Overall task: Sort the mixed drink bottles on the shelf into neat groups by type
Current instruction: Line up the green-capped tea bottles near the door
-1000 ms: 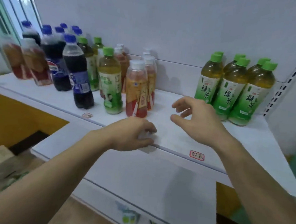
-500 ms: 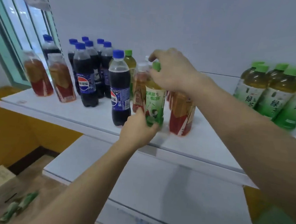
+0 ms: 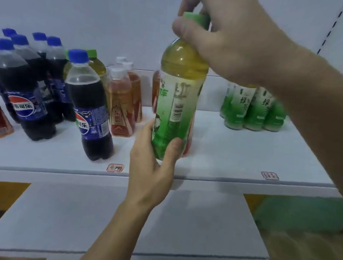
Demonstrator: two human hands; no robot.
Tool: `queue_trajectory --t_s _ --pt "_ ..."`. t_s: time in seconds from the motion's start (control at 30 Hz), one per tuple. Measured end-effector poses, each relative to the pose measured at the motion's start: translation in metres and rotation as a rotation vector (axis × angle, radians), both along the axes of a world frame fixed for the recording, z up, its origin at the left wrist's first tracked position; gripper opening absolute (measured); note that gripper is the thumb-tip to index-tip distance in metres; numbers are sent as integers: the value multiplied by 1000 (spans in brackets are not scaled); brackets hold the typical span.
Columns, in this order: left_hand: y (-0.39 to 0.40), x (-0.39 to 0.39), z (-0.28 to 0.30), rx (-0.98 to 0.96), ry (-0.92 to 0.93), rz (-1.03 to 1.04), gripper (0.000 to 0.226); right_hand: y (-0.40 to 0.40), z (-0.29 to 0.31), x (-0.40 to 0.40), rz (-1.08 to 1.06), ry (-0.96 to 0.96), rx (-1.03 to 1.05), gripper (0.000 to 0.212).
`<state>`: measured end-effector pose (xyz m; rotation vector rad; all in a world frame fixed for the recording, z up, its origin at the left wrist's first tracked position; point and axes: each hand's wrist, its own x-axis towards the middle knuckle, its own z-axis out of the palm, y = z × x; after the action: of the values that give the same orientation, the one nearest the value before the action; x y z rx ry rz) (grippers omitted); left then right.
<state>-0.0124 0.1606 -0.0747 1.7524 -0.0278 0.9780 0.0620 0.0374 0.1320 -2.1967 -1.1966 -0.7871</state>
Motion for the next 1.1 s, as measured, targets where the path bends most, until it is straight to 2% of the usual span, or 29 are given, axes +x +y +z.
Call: queue_trajectory --t_s 0.1,0.2,0.27,0.37,0.43,0.57,0.7,0.8,0.93,1.1 --pt "-35 19 1 -89 -65 -295 45 -35 13 17 20 64 -67 33" --pt "-70 46 1 -277 1 -545 49 -78 19 37 123 192 -135 16" --pt "-90 65 4 -317 54 -627 59 -107 19 54 141 207 -90 13" --pt "-121 95 14 -75 158 -529 81 -144 16 86 90 156 -43 15" --pt "-144 118 17 29 215 -405 85 -166 12 108 42 134 -27 21" --pt "-188 166 15 34 283 -305 89 -200 8 146 -18 113 -63 23" --pt "-220 214 12 76 363 -259 76 -223 -3 190 -111 109 -137 20" --pt "-239 240 6 102 415 -200 76 -231 -20 221 -139 149 -137 20" --pt "-248 257 -7 -21 524 -222 67 -241 -41 251 -161 184 -151 27" --pt "-252 262 -17 18 482 -116 67 -249 -53 269 -138 227 -107 28"
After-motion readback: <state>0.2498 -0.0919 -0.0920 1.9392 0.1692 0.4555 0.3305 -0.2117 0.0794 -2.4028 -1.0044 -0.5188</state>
